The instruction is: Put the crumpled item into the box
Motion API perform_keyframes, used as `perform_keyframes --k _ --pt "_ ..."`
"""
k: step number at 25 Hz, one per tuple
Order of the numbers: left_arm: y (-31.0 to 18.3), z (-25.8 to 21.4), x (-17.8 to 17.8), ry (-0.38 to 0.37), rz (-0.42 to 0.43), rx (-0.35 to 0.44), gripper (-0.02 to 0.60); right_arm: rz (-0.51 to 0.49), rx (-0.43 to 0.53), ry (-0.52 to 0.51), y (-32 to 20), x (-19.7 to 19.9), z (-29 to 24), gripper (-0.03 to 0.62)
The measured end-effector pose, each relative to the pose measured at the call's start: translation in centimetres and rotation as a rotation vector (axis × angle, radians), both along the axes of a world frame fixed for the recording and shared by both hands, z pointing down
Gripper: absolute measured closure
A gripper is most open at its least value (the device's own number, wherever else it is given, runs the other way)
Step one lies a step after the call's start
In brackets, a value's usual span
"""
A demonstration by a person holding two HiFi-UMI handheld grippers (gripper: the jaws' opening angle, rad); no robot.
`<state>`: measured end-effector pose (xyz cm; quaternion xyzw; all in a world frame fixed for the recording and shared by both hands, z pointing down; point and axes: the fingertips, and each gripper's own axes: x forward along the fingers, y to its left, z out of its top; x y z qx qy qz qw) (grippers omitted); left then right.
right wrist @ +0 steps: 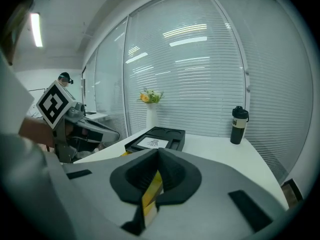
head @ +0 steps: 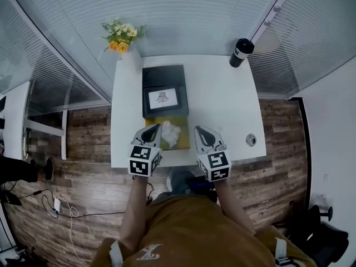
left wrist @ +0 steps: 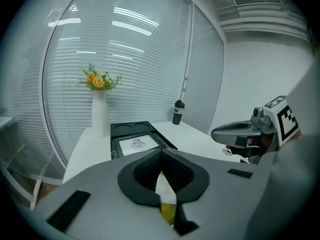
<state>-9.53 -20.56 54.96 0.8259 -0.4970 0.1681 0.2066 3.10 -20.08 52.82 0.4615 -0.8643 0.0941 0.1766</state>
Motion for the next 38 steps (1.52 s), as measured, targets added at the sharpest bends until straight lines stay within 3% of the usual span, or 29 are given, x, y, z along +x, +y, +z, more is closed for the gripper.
perform_keyframes --k 12,17,38 --pt "2.7 -4.6 -1.7 0.014 -0.056 0.126 0.557 0.004 0.096 -0.004 2.7 -0.4 -3.3 0.582" --pt "3.8 -6.3 -1.9 0.063 -0.062 0.163 0.557 -0.004 0.121 -0.012 3.8 -0.8 -4.2 0.582" --pt "5.2 -7.1 -2.6 0.071 -0.081 0.194 0.557 0.030 0.148 -0.027 5.1 -0.1 -5.2 0.582"
